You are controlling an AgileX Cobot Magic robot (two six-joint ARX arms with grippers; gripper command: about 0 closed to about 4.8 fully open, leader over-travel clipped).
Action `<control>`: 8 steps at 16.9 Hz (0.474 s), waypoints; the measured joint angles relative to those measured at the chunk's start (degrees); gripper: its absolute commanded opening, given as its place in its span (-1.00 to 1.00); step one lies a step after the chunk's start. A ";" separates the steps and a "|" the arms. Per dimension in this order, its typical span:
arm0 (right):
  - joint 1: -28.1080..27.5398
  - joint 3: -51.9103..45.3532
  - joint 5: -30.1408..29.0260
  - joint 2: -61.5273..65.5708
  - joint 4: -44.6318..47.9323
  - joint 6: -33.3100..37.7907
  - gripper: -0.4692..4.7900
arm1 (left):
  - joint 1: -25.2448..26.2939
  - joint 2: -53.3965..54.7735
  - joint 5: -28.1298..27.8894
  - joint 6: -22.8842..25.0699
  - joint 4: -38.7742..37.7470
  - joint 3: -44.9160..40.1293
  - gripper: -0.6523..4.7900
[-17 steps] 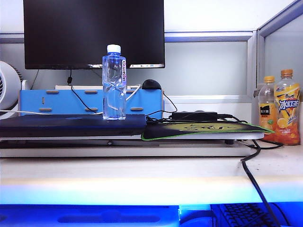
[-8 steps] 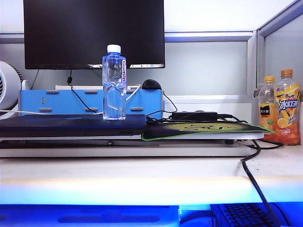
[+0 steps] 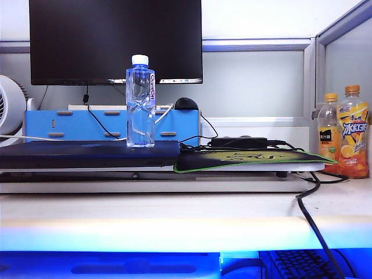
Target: Pick up the mineral water bottle and place it on the laptop.
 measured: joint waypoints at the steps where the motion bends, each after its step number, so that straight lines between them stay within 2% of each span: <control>1: 0.17 0.00 -0.37 0.00 -0.09 0.00 -0.70 | 0.00 0.00 0.00 0.00 0.00 0.00 -0.77; 8: 0.11 0.00 -0.50 0.00 -0.09 0.00 -0.70 | 0.00 0.00 0.00 0.00 0.00 0.00 -0.77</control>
